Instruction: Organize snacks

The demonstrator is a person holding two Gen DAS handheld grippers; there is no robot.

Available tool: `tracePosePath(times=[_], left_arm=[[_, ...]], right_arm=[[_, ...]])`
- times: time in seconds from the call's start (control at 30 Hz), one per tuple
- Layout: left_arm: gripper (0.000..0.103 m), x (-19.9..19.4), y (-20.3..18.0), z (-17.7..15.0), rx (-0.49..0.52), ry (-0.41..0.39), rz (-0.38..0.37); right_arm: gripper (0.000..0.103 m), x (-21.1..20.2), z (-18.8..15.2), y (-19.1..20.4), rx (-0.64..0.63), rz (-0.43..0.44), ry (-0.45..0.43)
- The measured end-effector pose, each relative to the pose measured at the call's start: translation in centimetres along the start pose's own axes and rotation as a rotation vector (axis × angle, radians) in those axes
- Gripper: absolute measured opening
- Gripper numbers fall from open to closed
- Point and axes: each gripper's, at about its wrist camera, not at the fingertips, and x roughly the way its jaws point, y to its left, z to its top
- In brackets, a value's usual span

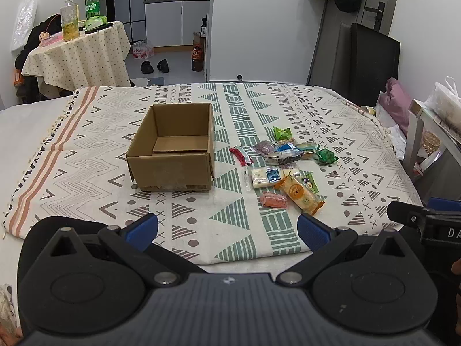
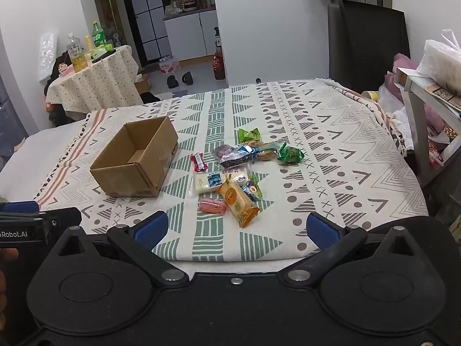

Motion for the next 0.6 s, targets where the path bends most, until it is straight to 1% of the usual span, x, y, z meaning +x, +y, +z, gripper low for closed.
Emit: tracePosePath(times=[0.07,0.27,0.6], left_arm=[[0.103,-0.2,0.0,-0.1,-0.004,-0.003,-0.002],[0.103,-0.4,0.0,-0.1,-0.013,0.000,-0.003],[0.103,-1.2,0.6,-0.1,-0.027,-0.007,-0.016]], right_arm=[[0.103,-0.2,0.2,-0.2,0.012,0.012,0.001],[0.103,-0.7,0.5,-0.2,-0.008,-0.006,-0.004],[0.103,-1.1,0.4,-0.2,-0.017,-0.003,-0.008]])
